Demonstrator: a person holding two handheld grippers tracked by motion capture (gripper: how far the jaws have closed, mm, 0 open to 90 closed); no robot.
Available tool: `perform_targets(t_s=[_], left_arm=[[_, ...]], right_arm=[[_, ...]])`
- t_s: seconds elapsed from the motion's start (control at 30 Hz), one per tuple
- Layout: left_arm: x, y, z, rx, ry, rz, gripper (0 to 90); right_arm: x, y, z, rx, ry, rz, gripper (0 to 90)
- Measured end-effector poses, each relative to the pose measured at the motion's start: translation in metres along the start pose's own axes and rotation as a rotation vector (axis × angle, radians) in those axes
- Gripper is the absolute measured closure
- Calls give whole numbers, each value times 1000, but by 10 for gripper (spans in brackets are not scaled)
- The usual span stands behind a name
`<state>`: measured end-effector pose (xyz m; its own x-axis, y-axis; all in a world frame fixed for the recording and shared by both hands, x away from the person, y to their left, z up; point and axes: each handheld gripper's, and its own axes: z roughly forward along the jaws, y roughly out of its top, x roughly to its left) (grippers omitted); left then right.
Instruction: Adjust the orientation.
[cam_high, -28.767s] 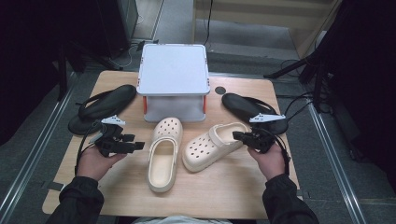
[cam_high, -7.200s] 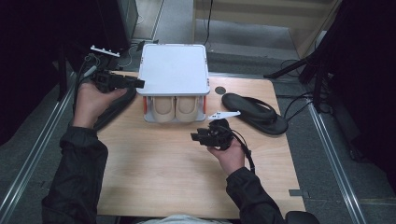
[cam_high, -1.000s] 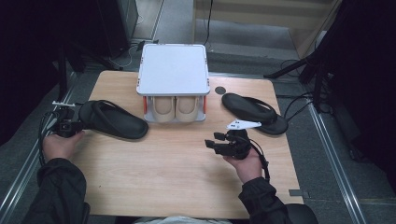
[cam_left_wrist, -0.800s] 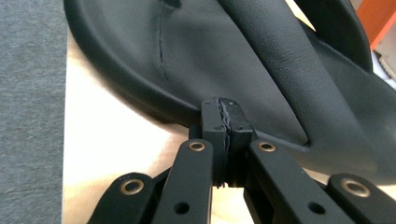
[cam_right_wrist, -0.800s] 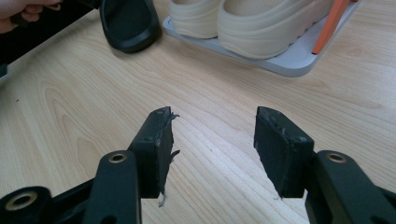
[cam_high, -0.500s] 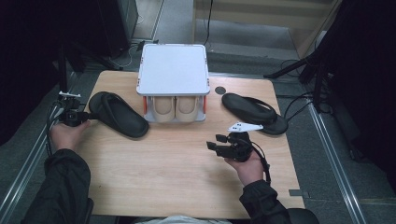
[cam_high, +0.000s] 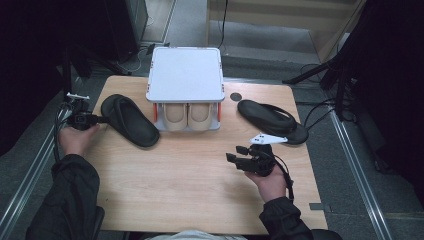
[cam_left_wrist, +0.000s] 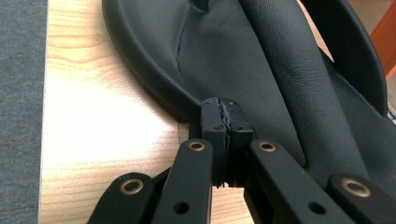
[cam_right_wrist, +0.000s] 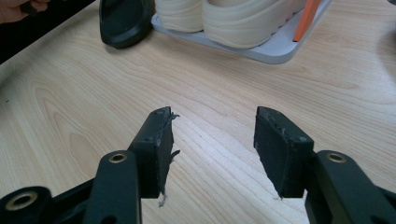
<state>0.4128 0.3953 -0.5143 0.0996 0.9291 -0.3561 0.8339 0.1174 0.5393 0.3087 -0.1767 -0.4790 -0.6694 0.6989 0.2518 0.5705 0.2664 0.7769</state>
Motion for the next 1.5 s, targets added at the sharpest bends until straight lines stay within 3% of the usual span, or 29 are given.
perform_targets(t_s=[0.17, 0.47, 0.8, 0.93, 1.1, 1.5], left_arm=[[-6, 1, -7, -17, -5, 3, 850], [-24, 2, -18, -45, -18, 29, 661], [-45, 6, -15, -63, -29, 38, 494], [-51, 8, -6, -55, -30, 32, 475], [-48, 9, 5, -38, -11, 2, 473], [-48, 9, 21, -16, 23, 3, 478]], right_arm=[[-2, 0, 0, 0, -3, 4, 478], [-1, 0, 0, 3, -4, -2, 478], [-1, 0, -1, 1, -4, -3, 477], [-1, -1, 0, 2, -4, -7, 477], [-1, -1, 0, 3, -6, -8, 477], [0, -1, 1, 8, -5, -12, 477]])
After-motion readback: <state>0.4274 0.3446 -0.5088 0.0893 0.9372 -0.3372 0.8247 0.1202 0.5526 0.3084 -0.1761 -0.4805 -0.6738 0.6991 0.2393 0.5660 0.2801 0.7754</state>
